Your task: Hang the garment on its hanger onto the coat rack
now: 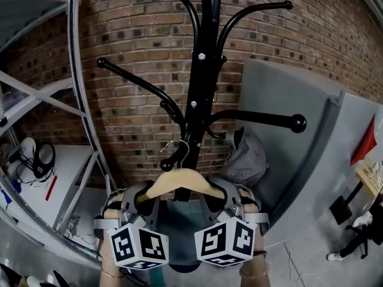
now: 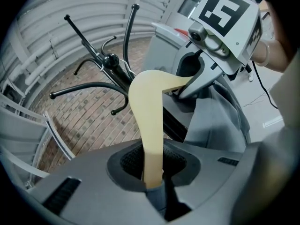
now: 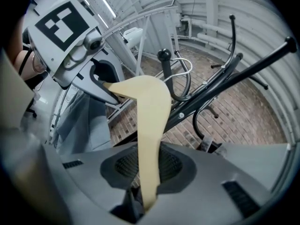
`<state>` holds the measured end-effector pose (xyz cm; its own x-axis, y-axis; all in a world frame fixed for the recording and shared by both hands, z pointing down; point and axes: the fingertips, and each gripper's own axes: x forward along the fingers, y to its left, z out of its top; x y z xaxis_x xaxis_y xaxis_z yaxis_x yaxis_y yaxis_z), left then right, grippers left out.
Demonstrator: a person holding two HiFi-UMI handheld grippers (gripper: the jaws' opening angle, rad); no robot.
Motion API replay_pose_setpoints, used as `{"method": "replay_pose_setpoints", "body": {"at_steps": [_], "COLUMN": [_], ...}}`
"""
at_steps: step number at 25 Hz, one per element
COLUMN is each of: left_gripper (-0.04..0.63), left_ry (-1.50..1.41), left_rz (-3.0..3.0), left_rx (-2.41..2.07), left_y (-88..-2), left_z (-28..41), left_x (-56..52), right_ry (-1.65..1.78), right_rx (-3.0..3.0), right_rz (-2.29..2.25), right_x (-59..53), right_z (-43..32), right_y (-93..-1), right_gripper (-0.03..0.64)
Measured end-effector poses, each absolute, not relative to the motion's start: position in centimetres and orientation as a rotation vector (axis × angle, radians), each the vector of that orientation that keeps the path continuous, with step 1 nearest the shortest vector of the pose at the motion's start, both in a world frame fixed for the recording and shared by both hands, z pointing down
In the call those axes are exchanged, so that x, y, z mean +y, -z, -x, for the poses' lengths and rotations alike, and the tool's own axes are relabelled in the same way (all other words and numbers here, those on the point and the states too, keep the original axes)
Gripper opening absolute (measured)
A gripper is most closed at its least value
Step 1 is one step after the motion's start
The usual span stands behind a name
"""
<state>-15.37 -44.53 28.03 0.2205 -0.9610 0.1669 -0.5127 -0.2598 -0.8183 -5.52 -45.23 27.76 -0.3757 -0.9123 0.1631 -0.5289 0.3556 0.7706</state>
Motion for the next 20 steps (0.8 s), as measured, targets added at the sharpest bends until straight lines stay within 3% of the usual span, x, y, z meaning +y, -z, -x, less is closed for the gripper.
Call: {"method": "replay_pose_setpoints", "body": {"at_steps": [20], "left_gripper": [0.066], "left_ry": [0.985], "left_rz": [1.962], "left_rx": [1.291], "left_y": [-32.0], "left_z": [15.3], "left_x": [-46.3], "right_ry": [0.757], "right_rx": [-1.984], "right_rz": [-1.233], "right_x": [-47.1], "right_z": [5.5], "right_y": [-31.4], "right_gripper": [0.086]}}
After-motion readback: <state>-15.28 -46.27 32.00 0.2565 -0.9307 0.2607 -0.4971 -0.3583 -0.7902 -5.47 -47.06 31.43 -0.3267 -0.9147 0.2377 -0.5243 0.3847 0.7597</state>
